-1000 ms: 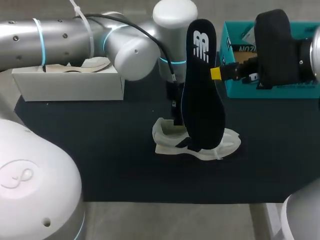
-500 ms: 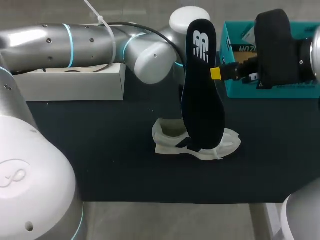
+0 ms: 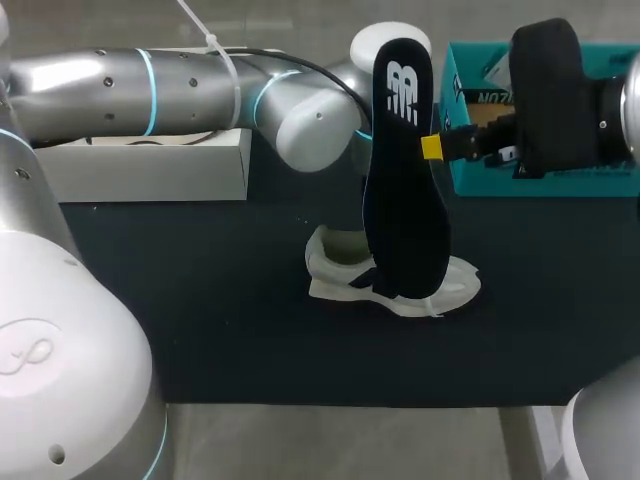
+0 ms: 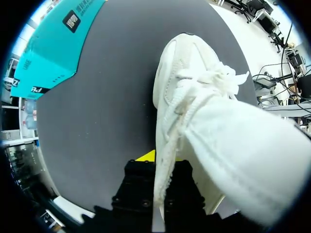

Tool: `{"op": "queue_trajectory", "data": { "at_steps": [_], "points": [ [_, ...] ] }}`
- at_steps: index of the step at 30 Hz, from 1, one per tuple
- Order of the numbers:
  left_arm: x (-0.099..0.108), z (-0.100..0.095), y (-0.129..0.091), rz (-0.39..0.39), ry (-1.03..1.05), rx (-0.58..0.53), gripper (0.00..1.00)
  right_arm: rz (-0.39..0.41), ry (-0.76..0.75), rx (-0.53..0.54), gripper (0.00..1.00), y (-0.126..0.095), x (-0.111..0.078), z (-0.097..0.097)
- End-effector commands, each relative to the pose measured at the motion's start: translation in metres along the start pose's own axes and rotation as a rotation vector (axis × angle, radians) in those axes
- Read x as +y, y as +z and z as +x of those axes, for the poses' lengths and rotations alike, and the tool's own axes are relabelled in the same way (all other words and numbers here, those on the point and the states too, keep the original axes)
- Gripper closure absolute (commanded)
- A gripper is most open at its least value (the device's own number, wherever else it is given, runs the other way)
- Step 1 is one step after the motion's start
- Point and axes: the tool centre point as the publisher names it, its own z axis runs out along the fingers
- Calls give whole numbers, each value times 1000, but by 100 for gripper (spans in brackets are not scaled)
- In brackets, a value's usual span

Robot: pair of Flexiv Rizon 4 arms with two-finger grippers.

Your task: Take the shoe out of the shoebox, open the shoe tongue, remove and reinsert the insole, then place the shoe into the shoebox

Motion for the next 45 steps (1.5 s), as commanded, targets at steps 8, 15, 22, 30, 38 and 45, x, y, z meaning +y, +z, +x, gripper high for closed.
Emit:
{"op": "queue_trajectory", "data": {
  "at_steps": [8,15,22,30,38,45],
  "points": [
    [3,-5,-21,-24,37,-42,100,-12,1,-8,100,2,-6,6],
    [7,-26,-59,0,598,21,100,-12,1,-8,100,2,-6,6],
    [15,-35,-75,-67,965,149,100,-12,1,-8,100,2,-6,6],
    [23,-32,-78,-287,1564,52,100,-12,1,-8,100,2,-6,6],
    [9,-35,-79,-437,1762,-50,100,-12,1,-8,100,2,-6,6],
    [13,-31,-81,-454,1813,-83,100,-12,1,-8,100,2,-6,6]
  ]
}}
